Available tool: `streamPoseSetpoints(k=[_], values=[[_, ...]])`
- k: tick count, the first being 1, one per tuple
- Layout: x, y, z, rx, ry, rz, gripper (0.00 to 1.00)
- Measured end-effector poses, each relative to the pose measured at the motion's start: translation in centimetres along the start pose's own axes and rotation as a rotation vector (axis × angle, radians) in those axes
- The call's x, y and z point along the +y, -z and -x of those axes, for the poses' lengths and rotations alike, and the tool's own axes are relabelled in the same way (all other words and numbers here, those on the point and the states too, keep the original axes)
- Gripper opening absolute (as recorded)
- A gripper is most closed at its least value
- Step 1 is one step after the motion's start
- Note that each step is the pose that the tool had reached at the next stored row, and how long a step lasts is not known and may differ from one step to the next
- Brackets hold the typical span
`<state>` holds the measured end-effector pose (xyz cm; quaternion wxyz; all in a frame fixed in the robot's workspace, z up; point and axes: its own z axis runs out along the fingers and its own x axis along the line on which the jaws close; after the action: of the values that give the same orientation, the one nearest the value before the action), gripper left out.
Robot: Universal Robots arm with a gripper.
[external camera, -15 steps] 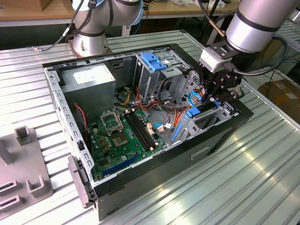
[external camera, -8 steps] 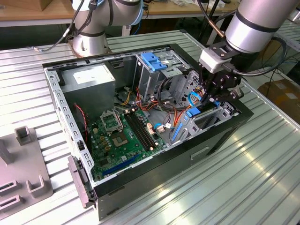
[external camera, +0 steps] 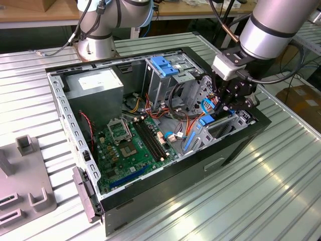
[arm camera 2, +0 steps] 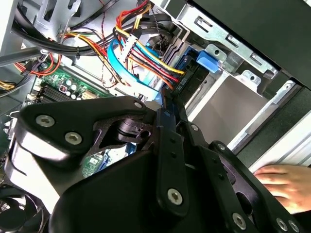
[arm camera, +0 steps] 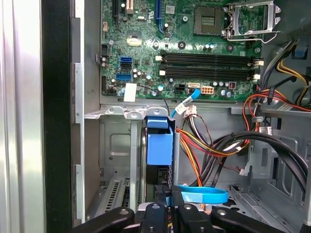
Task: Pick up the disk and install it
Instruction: 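Insert the second disk wire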
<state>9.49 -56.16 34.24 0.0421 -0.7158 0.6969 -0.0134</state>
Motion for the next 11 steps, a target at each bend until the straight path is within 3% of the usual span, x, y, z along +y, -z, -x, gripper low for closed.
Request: streamPoseSetpoints(k=[6, 7, 11], values=[[0.00, -0.06, 0.00, -0.0010, 0.000, -0.0001, 0.17], [-0.01, 0.13, 0.00, -0.0010, 0.000, -0.0001, 0.24], [-0.10, 1.19, 0.06, -0.0009, 0.000, -0.0001, 0.24]])
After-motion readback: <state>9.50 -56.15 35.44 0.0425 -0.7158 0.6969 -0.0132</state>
